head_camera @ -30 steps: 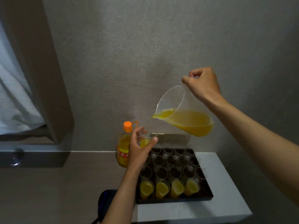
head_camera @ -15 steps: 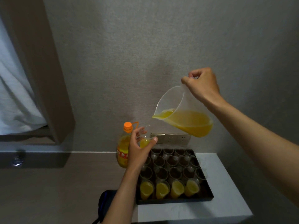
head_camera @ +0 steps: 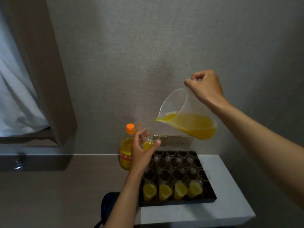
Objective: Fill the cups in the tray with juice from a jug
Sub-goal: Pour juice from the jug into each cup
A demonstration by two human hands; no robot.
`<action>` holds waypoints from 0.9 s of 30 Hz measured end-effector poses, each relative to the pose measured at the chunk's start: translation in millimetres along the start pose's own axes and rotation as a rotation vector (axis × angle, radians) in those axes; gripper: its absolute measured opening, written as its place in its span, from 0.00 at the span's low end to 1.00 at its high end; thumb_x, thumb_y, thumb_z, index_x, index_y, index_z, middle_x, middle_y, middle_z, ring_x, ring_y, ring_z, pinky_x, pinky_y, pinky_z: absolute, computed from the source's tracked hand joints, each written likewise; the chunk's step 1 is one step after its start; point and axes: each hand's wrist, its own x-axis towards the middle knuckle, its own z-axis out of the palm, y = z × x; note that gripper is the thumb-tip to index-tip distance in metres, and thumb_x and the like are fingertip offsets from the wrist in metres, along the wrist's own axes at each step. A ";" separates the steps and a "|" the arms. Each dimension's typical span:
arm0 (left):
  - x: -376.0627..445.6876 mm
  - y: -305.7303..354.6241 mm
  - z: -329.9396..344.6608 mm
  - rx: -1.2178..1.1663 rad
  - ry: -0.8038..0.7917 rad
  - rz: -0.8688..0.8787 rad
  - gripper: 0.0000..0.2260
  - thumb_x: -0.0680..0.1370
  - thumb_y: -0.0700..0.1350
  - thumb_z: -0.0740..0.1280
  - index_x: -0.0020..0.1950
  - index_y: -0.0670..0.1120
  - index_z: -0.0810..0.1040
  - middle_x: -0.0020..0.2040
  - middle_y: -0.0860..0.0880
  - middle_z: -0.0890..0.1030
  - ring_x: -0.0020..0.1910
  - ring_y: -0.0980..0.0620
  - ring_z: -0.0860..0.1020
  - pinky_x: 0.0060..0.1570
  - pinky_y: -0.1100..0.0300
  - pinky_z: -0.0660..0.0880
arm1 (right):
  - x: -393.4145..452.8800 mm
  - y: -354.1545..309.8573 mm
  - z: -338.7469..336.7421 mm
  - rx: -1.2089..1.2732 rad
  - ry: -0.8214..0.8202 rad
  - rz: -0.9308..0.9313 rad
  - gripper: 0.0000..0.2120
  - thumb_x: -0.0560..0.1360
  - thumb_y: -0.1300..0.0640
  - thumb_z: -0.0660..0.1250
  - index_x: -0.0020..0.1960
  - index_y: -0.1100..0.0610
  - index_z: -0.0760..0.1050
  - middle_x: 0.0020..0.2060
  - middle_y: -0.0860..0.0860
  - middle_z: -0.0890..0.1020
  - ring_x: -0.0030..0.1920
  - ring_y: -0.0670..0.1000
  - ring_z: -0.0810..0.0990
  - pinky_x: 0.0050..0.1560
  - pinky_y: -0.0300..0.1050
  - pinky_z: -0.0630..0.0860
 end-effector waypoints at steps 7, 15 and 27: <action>-6.5 -0.9 -1.5 -0.018 -0.013 -0.014 0.24 0.72 0.48 0.79 0.64 0.59 0.75 0.60 0.60 0.80 0.62 0.62 0.76 0.59 0.61 0.74 | -5.4 -2.8 -2.9 -0.013 0.001 0.000 0.15 0.68 0.52 0.69 0.28 0.54 0.67 0.23 0.46 0.65 0.28 0.48 0.65 0.37 0.45 0.66; -11.0 -1.2 -4.5 -0.047 -0.012 -0.005 0.23 0.73 0.45 0.79 0.63 0.57 0.75 0.60 0.59 0.80 0.59 0.67 0.77 0.55 0.66 0.72 | -11.6 -6.8 -1.0 -0.029 -0.013 -0.010 0.15 0.69 0.52 0.69 0.28 0.54 0.69 0.23 0.46 0.65 0.28 0.48 0.66 0.37 0.45 0.67; -7.6 -8.6 -12.7 -0.043 -0.003 0.005 0.25 0.72 0.48 0.80 0.65 0.59 0.75 0.64 0.59 0.79 0.65 0.60 0.76 0.63 0.60 0.73 | -10.1 -12.5 6.6 -0.018 -0.025 0.007 0.12 0.67 0.52 0.68 0.29 0.54 0.70 0.22 0.46 0.63 0.28 0.48 0.64 0.35 0.44 0.64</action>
